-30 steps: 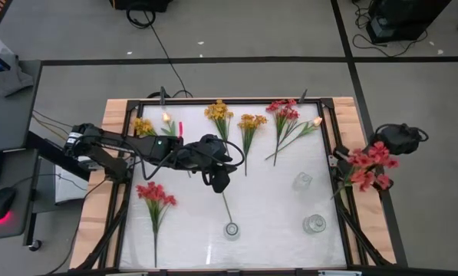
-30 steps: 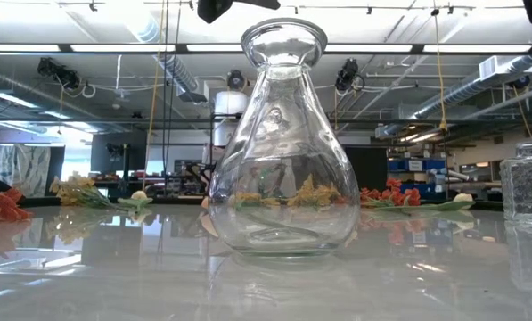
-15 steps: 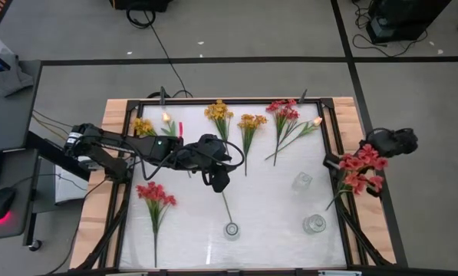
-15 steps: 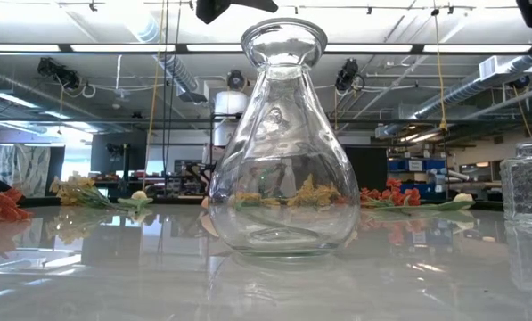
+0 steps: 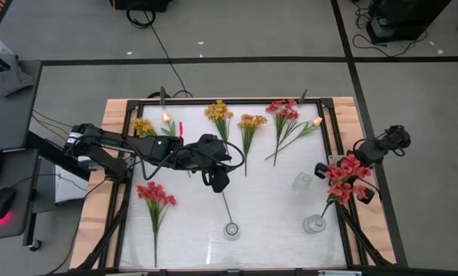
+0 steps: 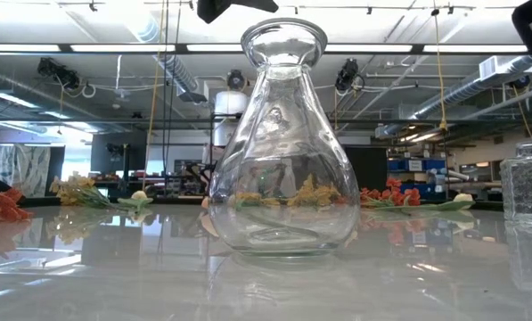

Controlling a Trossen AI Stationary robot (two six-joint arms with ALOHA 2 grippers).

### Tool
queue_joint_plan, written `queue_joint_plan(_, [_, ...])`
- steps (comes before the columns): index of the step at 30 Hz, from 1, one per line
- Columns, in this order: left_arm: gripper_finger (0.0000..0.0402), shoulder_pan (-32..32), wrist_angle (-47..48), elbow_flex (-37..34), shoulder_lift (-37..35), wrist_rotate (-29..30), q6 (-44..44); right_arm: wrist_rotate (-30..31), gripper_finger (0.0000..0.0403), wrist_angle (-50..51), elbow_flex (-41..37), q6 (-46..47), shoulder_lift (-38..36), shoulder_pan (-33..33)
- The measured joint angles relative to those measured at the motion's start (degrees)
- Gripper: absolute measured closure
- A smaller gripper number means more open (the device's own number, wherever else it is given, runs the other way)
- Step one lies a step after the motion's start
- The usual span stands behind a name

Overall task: Sort flowers into vase by color
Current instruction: Put the bottom right pink flowers into the bottom right transparent vase

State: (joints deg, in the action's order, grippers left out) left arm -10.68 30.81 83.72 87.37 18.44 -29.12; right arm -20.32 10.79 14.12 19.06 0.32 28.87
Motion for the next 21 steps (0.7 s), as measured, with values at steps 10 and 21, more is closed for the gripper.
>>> queue_joint_plan(10, [0.0214,0.0,-0.03,0.0,0.0,-0.02,0.28,10.48,0.039,-2.64,-2.46,-0.72,0.02,9.21])
queue_joint_plan(21, [0.0214,0.0,-0.04,0.0,0.0,-0.02,0.34,16.14,0.039,-0.96,-2.46,-1.06,0.04,15.16])
